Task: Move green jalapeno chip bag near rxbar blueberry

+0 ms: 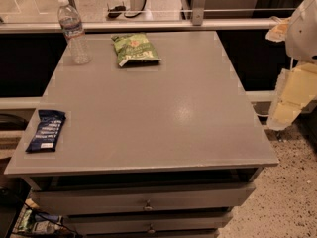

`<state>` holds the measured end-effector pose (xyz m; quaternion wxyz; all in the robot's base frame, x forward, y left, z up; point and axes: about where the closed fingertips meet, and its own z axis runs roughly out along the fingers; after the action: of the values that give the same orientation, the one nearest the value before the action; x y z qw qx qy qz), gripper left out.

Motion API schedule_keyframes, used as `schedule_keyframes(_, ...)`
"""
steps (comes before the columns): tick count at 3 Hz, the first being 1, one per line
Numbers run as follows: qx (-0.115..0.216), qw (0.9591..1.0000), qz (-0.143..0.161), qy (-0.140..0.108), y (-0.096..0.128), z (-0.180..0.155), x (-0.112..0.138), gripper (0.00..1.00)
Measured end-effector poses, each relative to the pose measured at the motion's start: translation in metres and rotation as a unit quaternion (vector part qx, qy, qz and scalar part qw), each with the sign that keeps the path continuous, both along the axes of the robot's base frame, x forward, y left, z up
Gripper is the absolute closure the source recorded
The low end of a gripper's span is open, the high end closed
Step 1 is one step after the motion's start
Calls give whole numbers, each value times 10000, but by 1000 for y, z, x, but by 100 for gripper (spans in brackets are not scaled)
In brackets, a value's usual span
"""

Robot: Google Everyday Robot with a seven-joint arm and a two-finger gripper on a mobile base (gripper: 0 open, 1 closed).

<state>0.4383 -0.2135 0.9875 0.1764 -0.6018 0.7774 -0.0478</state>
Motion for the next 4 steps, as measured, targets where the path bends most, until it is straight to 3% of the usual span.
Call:
schedule_keyframes(2,91,9999,-31,-52,0,5,-1,0)
schedule_keyframes(3,407,9989,126,-195,17,13,23,0)
schedule_keyframes(4,869,9945,419,-408,44,11,59,0)
